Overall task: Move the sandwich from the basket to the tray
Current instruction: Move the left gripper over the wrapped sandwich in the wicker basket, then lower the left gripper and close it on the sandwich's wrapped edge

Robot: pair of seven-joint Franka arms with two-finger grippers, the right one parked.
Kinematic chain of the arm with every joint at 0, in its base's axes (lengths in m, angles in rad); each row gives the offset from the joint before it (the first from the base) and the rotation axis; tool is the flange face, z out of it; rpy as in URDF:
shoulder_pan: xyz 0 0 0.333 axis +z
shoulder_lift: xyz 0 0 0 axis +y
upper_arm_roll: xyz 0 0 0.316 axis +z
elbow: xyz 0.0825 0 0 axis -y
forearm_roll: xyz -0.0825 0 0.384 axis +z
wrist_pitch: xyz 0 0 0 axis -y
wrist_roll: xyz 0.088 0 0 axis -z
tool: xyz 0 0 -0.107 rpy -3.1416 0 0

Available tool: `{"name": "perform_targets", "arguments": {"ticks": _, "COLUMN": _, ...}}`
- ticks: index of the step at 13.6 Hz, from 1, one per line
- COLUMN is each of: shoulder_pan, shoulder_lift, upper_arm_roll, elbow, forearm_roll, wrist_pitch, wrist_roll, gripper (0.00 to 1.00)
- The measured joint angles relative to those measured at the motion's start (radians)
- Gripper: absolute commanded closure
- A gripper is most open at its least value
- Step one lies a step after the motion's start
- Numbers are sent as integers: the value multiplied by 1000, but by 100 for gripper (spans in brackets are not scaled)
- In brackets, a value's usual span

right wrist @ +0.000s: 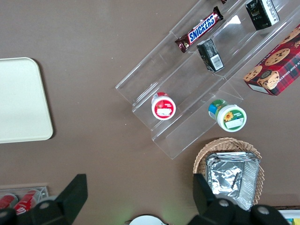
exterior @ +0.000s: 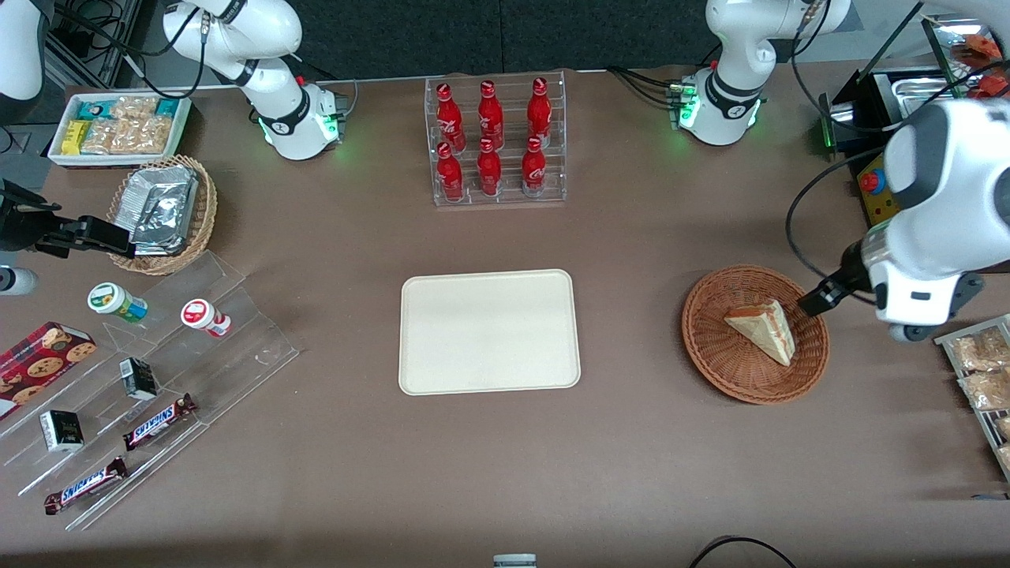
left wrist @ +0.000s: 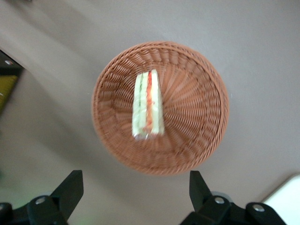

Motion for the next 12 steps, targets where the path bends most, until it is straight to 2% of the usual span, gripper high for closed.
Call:
{"name": "perform_targets", "arguments": {"ticks": 3, "shoulder_pan": 0, "shoulder_lift": -1, "upper_arm_roll": 0, "elbow": -140, "forearm_roll": 0, "wrist_pitch": 170, "wrist_roll": -138, "gripper": 0}}
{"name": "perform_targets", "arguments": {"ticks": 8, "shoulder_pan": 8, "shoulder_lift": -21, "upper_arm_roll": 5, "elbow": -311, "forearm_roll": -1, "wrist_pitch": 408, "wrist_roll": -210, "gripper": 0}}
{"name": "perform_targets", "arguments": {"ticks": 12, "shoulder_pan": 9, "shoulder_lift": -22, "upper_arm_roll": 6, "elbow": -376, "forearm_roll": -1, "wrist_pitch": 485, "wrist_roll": -232, "gripper": 0}}
